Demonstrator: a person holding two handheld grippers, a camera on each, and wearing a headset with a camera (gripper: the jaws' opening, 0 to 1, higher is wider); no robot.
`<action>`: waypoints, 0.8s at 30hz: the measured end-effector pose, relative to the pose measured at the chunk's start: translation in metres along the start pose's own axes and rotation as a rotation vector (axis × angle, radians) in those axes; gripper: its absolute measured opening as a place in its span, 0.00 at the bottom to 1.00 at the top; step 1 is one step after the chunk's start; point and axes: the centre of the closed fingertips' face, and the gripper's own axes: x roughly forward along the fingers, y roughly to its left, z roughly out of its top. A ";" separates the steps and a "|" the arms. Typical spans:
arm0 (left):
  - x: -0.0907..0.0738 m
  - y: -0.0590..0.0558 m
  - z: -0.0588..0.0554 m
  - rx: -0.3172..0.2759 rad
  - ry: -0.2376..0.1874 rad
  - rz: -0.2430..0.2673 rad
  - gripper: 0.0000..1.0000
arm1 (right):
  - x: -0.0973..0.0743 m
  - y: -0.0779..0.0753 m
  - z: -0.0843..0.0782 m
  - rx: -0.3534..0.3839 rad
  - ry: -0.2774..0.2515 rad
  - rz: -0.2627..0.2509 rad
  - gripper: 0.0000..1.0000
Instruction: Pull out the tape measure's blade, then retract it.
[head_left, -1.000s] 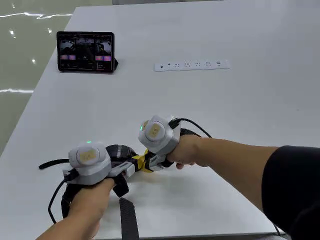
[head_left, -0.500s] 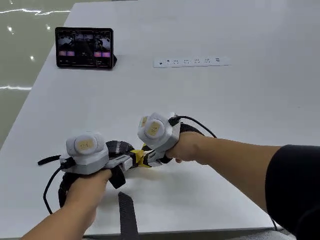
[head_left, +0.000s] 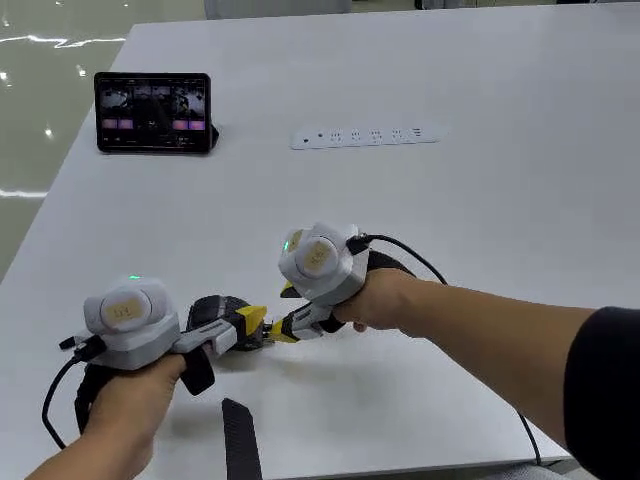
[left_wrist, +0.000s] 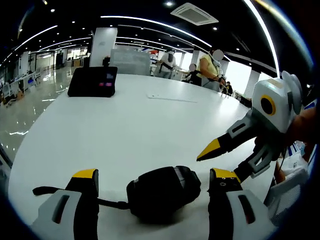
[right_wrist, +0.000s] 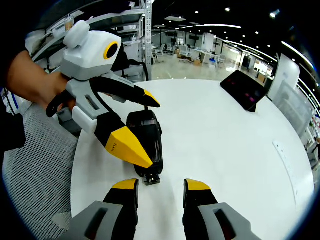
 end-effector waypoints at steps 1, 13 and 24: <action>-0.001 -0.001 0.001 0.007 -0.001 -0.008 0.90 | -0.002 0.000 0.000 0.006 -0.006 -0.005 0.33; -0.011 -0.019 0.005 0.078 0.003 -0.171 0.99 | -0.044 -0.006 -0.005 0.065 -0.088 -0.065 0.38; -0.028 -0.023 -0.008 0.213 0.073 -0.283 0.99 | -0.081 -0.010 -0.031 0.159 -0.152 -0.111 0.43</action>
